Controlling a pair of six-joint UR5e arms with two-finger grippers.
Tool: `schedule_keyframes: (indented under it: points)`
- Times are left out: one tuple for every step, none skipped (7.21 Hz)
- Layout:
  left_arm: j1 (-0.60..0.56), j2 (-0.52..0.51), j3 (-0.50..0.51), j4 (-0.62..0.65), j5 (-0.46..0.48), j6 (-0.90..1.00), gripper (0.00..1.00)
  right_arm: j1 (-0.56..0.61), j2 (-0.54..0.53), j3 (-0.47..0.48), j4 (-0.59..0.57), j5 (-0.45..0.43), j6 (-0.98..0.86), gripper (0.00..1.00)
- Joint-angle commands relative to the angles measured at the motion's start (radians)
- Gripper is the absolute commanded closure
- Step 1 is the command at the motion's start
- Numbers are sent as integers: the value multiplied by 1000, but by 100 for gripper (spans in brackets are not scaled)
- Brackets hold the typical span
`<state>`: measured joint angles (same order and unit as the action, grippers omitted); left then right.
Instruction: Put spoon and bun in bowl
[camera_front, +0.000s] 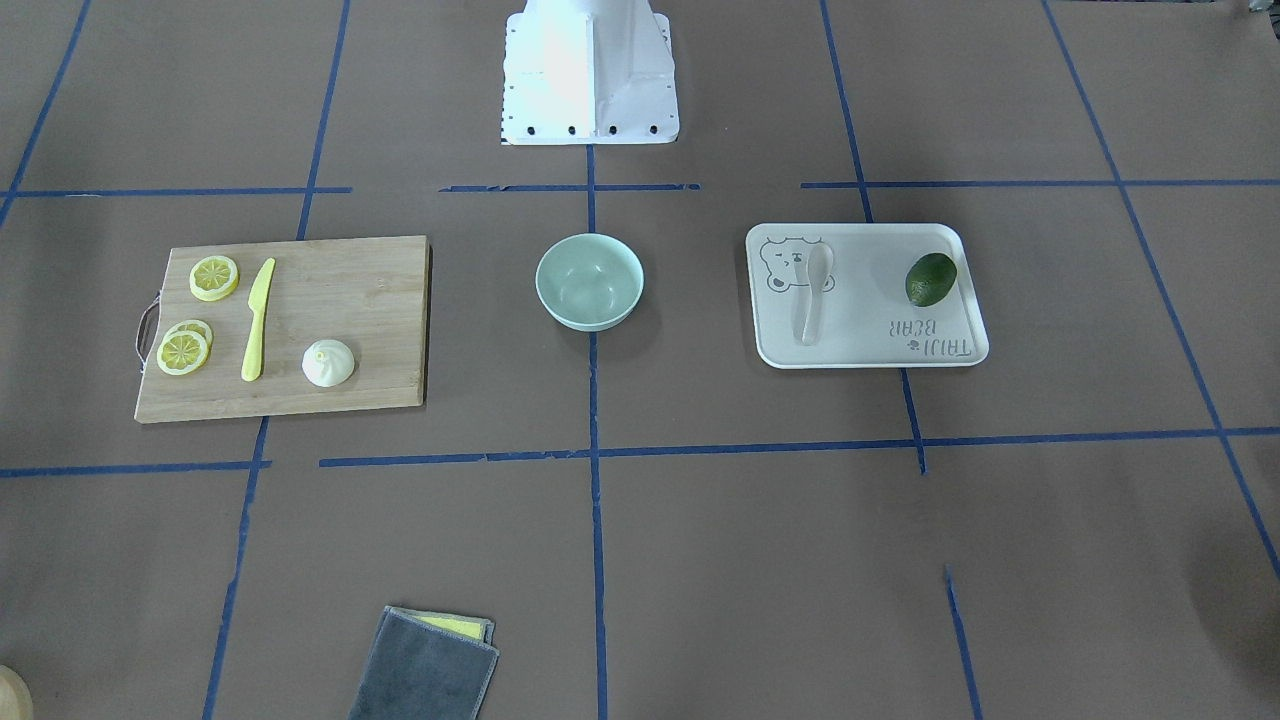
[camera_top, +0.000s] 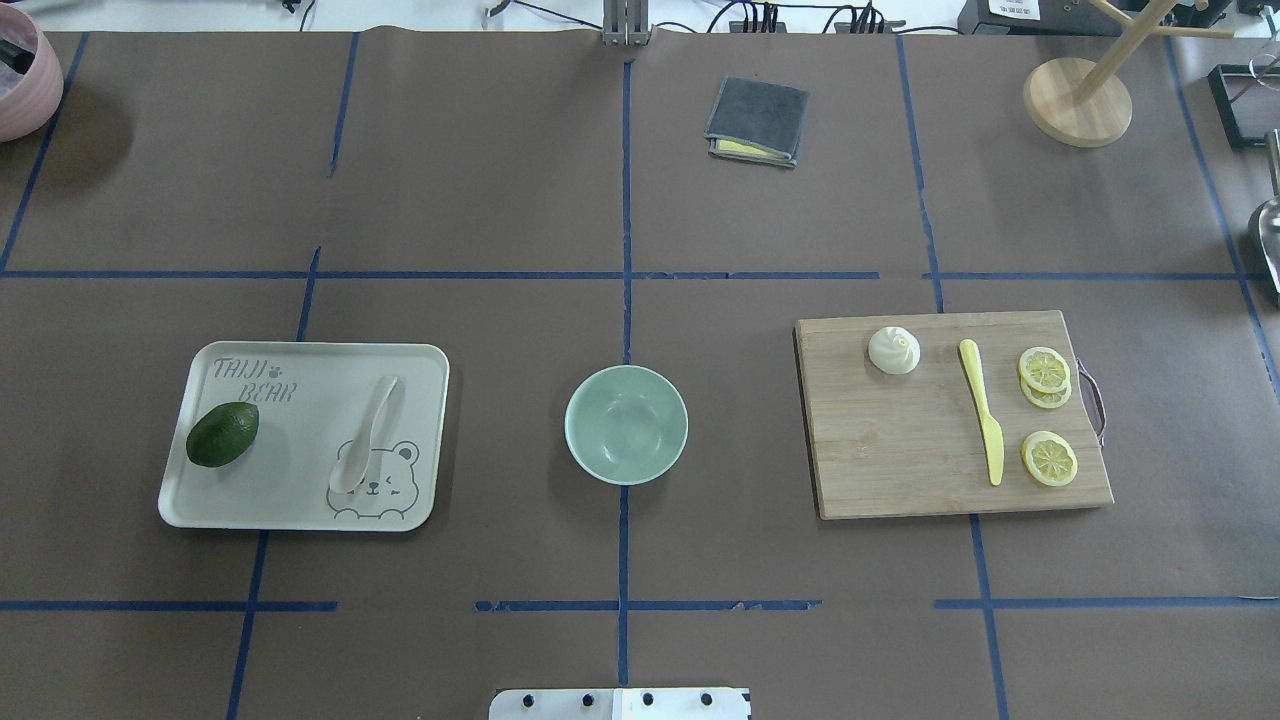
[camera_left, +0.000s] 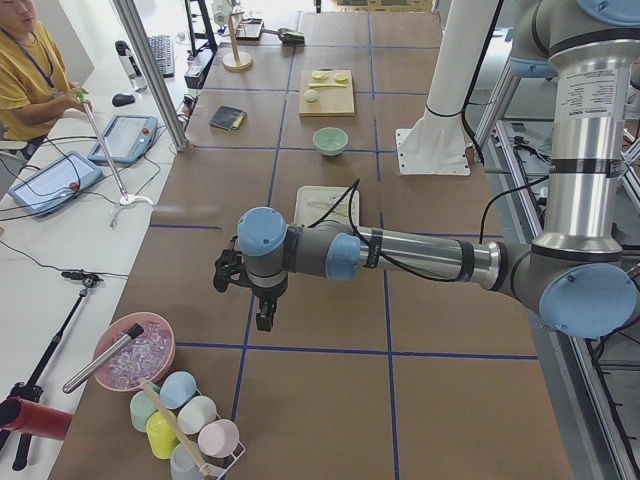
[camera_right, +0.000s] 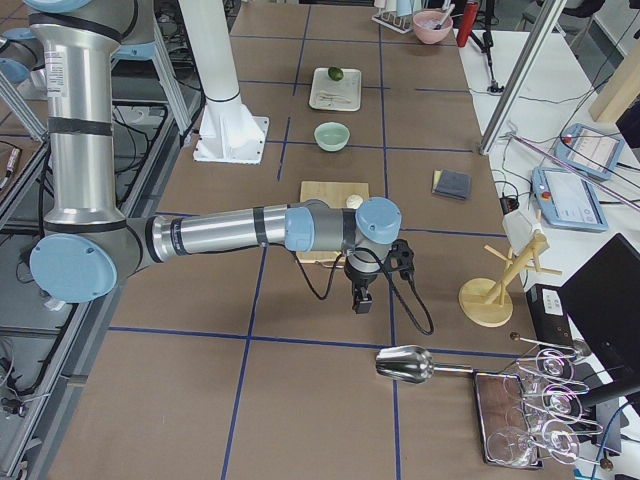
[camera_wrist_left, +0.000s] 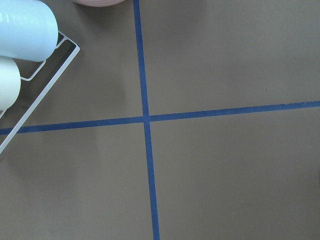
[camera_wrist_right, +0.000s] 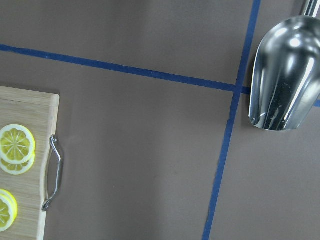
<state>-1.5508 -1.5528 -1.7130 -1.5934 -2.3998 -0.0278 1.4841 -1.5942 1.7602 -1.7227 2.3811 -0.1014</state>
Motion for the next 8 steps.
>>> schedule_keyframes:
  points:
    - [-5, 11, -66, 16, -7, 6, 0, -1, -4, -2, 0, -46, 3, 0]
    - [3, 20, -82, 21, -2, 5, 0, -1, -6, -1, 0, -39, 3, 0]
    - [9, 17, -65, 17, 10, 6, 0, -1, -6, 2, 0, -30, 3, 0]
    - [27, 10, -89, -5, 16, 8, 0, -2, -4, 10, 0, -20, 3, 0]
    - [79, -22, -103, -63, 14, 11, 0, -2, -3, 13, 2, 16, 2, 0]
    - [128, -6, -80, -163, -65, 6, 0, -2, 0, 15, 2, 42, 2, 0]
    - [197, -6, -85, -259, -204, -10, 0, -22, 0, 4, 62, 52, 0, 0]
    - [278, -15, -92, -340, -203, -138, 0, -39, -10, -22, 153, 52, 2, 0]
